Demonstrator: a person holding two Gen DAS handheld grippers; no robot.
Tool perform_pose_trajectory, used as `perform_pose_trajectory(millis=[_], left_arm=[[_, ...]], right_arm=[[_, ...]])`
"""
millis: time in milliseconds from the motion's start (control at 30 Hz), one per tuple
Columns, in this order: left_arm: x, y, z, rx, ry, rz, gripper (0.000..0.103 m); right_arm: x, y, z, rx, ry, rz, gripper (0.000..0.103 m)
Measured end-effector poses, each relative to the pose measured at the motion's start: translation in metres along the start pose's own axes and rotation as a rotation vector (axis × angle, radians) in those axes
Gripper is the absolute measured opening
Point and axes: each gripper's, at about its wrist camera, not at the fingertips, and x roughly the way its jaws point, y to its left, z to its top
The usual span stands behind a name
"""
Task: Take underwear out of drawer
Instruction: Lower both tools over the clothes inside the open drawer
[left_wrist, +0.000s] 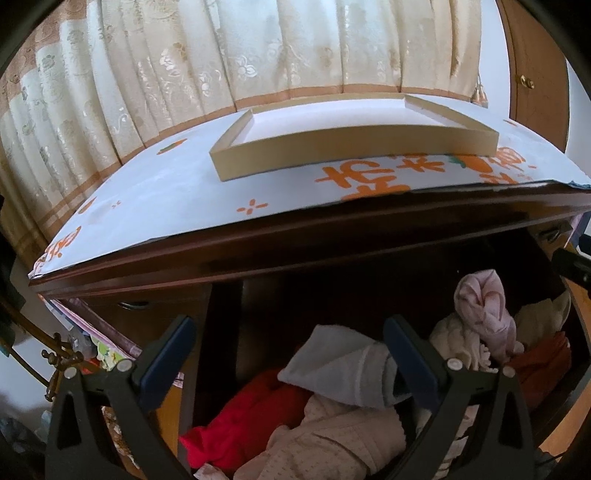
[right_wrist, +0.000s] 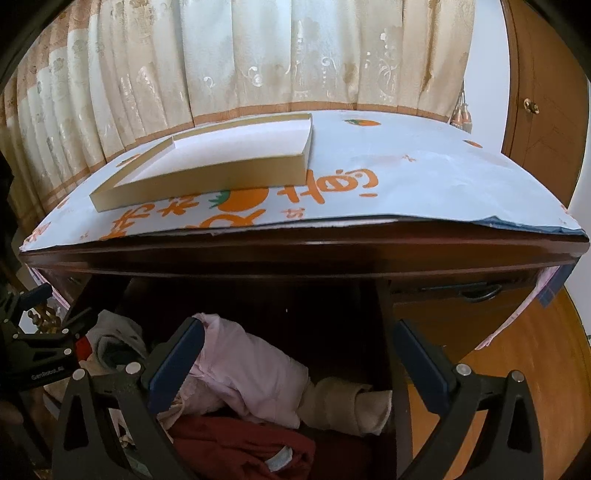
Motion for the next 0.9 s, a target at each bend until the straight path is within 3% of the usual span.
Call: perform_pose_trajectory(millis=[300, 533, 900], left_arm=[[0.003, 0.01, -0.032, 0.003, 0.058, 0.035, 0.103], [0.007, 0.022, -0.06, -0.035, 0.116, 0.048, 0.103], [0.006, 0.025, -0.077, -0.073, 0.143, 0.067, 0.103]], right_arm=[[0.004, -0.017, -0.043, -0.019, 0.098, -0.091, 0.102], [0.011, -0.029, -0.066, 0.034, 0.156, -0.087, 0.102], [0.016, -0.028, -0.088, 0.046, 0.213, -0.073, 0.102]])
